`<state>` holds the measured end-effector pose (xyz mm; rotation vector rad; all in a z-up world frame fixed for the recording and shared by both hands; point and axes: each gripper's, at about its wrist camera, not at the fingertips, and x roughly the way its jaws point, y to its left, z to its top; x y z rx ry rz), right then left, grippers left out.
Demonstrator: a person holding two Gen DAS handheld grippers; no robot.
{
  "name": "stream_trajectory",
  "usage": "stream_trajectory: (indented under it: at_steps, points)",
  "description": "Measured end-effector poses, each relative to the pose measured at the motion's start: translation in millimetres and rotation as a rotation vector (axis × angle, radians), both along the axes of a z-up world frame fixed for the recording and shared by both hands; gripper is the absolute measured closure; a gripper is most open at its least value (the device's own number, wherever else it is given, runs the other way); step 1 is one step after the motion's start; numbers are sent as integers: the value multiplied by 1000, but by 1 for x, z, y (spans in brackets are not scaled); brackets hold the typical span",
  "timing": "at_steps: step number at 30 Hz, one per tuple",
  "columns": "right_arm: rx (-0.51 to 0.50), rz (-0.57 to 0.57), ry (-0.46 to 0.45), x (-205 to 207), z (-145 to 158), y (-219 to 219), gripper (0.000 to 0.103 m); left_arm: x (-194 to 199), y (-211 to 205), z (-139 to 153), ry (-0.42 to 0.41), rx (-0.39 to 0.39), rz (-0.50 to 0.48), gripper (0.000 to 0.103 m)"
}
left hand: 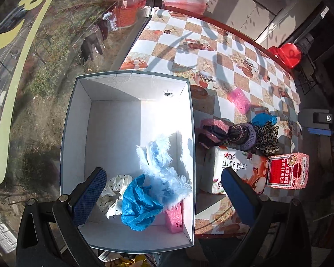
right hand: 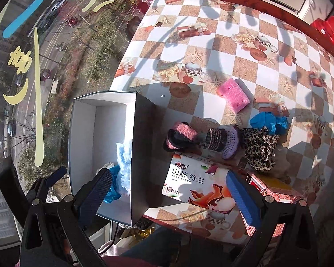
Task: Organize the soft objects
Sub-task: 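Reach both tools toward the knit hats and blue cloth on the table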
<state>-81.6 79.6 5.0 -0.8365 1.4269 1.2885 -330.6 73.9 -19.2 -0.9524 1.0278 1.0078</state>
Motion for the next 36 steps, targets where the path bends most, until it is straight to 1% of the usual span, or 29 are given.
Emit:
stream_trajectory:
  at_steps: [5, 9, 12, 15, 18, 21, 25, 28, 32, 33, 36]
  points:
    - [-26, -150, -14, 76, 0, -13, 0, 56, 6, -2, 16, -7, -130, 0]
    - [-51, -233, -4, 121, -7, -28, 0, 108, 11, -12, 44, -20, -243, 0]
    - [-67, -270, 2, 144, -15, -39, 0, 148, 18, -28, 84, -32, -321, 0]
    - [-94, -295, 17, 163, -28, -48, 0, 184, 27, -52, 143, -51, -402, 0]
    - [-121, -311, 28, 180, -42, -55, 0, 210, 35, -77, 178, -101, -465, 0]
    - [-148, -328, 47, 193, -57, -61, 0, 228, 43, -101, 194, -155, -505, 0]
    - [-178, -338, 70, 206, -77, -62, 0, 247, 49, -124, 209, -212, -560, 0]
    - [-197, -347, 104, 215, -93, -56, 0, 259, 49, -139, 240, -245, -606, 0]
    - [-215, -353, 133, 222, -112, -40, 0, 268, 49, -157, 288, -277, -627, 0]
    - [-217, -350, 140, 223, -117, -34, 0, 270, 50, -161, 294, -284, -630, 1]
    - [-220, -330, 159, 221, -130, -16, 0, 274, 52, -170, 313, -300, -634, 12]
